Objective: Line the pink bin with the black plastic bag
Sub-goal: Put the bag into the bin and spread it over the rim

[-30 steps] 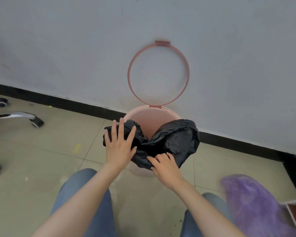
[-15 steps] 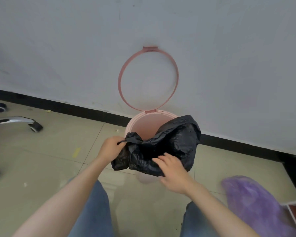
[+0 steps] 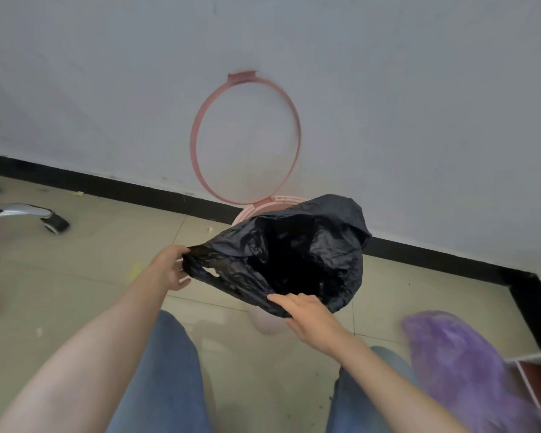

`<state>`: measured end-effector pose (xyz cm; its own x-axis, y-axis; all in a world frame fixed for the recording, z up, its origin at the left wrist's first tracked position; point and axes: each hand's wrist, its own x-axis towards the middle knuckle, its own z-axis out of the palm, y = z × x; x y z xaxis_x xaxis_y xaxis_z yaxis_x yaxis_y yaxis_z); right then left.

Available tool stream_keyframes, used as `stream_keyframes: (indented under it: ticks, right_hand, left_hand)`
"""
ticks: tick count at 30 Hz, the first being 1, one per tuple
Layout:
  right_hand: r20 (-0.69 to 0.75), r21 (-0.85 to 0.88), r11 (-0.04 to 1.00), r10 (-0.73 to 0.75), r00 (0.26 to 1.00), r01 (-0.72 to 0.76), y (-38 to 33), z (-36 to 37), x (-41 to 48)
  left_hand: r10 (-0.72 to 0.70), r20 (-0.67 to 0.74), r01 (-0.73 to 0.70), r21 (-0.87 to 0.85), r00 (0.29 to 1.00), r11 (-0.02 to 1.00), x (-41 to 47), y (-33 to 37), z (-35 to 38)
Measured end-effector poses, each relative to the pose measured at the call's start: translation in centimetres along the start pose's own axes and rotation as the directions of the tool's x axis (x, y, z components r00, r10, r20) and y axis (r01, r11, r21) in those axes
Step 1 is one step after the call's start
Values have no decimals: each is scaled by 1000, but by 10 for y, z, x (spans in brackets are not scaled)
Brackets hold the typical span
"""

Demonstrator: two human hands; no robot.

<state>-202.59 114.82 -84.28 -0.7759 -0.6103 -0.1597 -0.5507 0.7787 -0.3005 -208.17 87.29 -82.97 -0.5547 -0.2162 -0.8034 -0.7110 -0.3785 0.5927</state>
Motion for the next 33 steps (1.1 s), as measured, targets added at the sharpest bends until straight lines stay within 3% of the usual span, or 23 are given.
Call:
stream_keyframes:
  ticks: [2,3,4,5,7,8,9,11,12,15,18,21,22,24,25,27,28,29,30,32,33]
  right_hand:
    - [-23,18,1000,11,1000,-10,0,-2,-1]
    - [-57,-27,1000,-9,998,7,-1,-1,-2]
    - [-103,-101,995,-35,994,25,0,3,-2]
    - [-156,-178,984,-42,987,14,-1,9,-3]
    - [-244,-232,972,-17,970,-41,-6,17,-3]
    - [-266,-227,972,-9,964,-54,-9,20,-2]
    - [-292,-224,972,2,957,-70,-11,22,0]
    - [-322,-229,968,19,947,-97,-14,26,0]
    - [-341,-232,968,15,940,-99,-15,27,0]
    - [-382,-195,979,-16,924,-63,-15,33,-4]
    - [-425,-183,982,-44,904,-38,-16,41,-10]
    - [-439,-176,984,-66,896,-14,-17,49,-19]
    - [-428,-197,980,-85,900,-1,-17,49,-22]
    - [-420,-248,969,-114,900,7,-14,39,-23]
    - [-428,-248,969,-93,899,-17,-11,29,-21]
    - [-454,-197,974,14,891,-116,-1,5,-12]
    - [-459,-161,972,82,885,-173,3,-8,-6]
    - [-453,-129,962,159,877,-242,9,-21,0]
    - [-410,-115,937,257,875,-329,15,-33,7]
    - [-268,-81,859,471,841,-506,33,-52,20]
    - [-180,-18,811,572,800,-584,44,-60,24]
  left_hand:
    - [110,-93,-114,-46,990,992,-8,-10,8]
    - [255,-197,-259,5,947,966,-13,-17,14]
    - [447,-294,-413,174,845,894,-22,-27,21]
    - [648,-304,-530,389,698,753,-36,-41,27]
    - [905,-108,-607,708,411,360,-60,-74,39]
    - [932,-2,-586,777,361,229,-63,-88,44]
    - [912,61,-579,789,406,205,-62,-98,50]
    - [755,106,-592,695,647,409,-52,-109,59]
    - [684,131,-608,597,718,523,-47,-110,64]
    - [640,157,-642,394,752,657,-41,-106,76]
    - [595,90,-591,304,799,747,-40,-93,82]
    - [511,123,-524,279,851,805,-41,-84,70]
    - [506,146,-522,355,850,775,-45,-83,63]
    - [585,129,-542,573,801,615,-57,-80,46]
    - [662,84,-529,679,744,509,-62,-79,38]
    - [829,43,-514,802,558,305,-72,-72,29]
    - [881,71,-533,818,468,218,-72,-69,29]
    - [898,123,-548,824,422,145,-71,-65,32]
    - [878,182,-538,837,443,98,-67,-62,38]
    - [760,247,-471,878,601,87,-54,-58,52]
    - [691,246,-452,882,680,130,-46,-57,58]
